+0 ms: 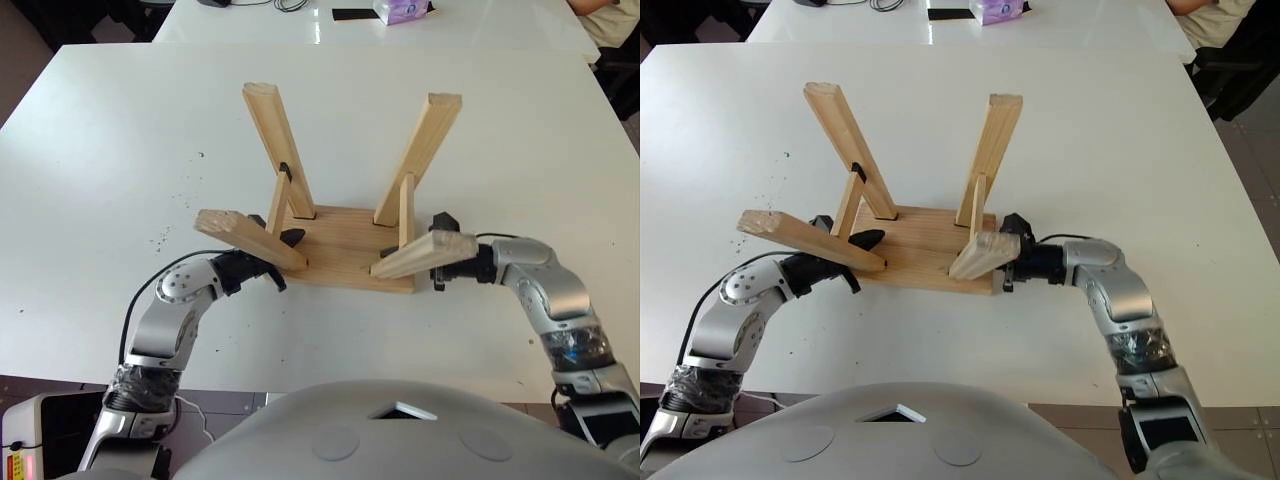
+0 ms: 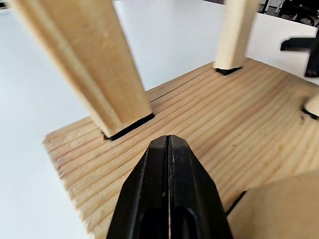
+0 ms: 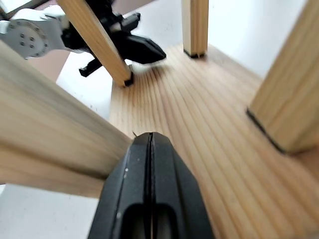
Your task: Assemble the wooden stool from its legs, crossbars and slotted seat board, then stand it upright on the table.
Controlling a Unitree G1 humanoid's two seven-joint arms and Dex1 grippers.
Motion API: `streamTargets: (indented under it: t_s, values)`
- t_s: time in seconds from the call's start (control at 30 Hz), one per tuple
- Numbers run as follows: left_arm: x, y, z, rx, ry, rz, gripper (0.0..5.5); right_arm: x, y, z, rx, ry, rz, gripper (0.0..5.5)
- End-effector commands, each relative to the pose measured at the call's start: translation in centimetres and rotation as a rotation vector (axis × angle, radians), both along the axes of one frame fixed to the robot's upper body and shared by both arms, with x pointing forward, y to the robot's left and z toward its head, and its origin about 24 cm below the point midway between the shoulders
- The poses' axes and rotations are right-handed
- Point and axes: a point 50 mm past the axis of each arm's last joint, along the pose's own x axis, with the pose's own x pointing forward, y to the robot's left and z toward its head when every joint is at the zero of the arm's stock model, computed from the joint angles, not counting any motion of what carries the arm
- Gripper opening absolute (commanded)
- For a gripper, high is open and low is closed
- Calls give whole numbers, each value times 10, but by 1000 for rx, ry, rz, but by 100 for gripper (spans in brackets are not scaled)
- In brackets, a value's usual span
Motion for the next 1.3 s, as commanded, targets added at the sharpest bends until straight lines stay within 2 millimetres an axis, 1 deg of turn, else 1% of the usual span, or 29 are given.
streamTargets:
  t_s: [0.03, 0.13, 0.23, 0.3, 0.37, 0.43, 0.5, 0.57, 0.63, 0.7, 0.83, 0.97, 1.1, 1.3]
  values:
    - [-1, -6, 4, -9, -20, -4, 2, 6, -15, 5, -45, -33, -92, 0]
    - [1, -5, 9, -9, -45, 32, 2, 14, -27, 12, -82, -77, -134, 0]
    - [0, 8, 21, 4, -85, 89, 2, 20, -42, 24, -130, -129, -159, 0]
    - [1, 27, 33, 11, -111, 159, 2, 14, -50, 34, -147, -144, -146, 0]
    - [-5, 54, 52, 13, -130, 208, 2, 5, -62, 42, -191, -149, -128, 0]
    - [-10, 76, 64, 44, -130, 220, 2, -5, -70, 43, -247, -145, -103, 0]
    - [-13, 96, 67, 119, -105, 227, 2, -13, -71, 41, -272, -137, -86, 0]
    - [-15, 110, 62, 188, -64, 215, 2, -17, -68, 36, -289, -139, -86, 0]
    - [-25, 106, 47, 215, 10, 106, 2, -18, -63, 30, -291, -138, -97, 0]
    - [-34, 97, 34, 195, 63, 26, 2, -20, -58, 25, -297, -129, -85, 0]
    - [-40, 83, 15, 181, 108, -27, 2, -23, -49, 17, -300, -94, -29, 0]
    - [-38, 80, 6, 179, 120, -41, 2, -28, -44, 11, -294, -58, 24, 0]
    - [-39, 76, 0, 186, 132, -70, 2, -31, -41, 11, -280, -48, 41, 0]
    - [-38, 69, -1, 145, 137, -84, 2, -32, -40, 10, -275, -44, 47, 0]
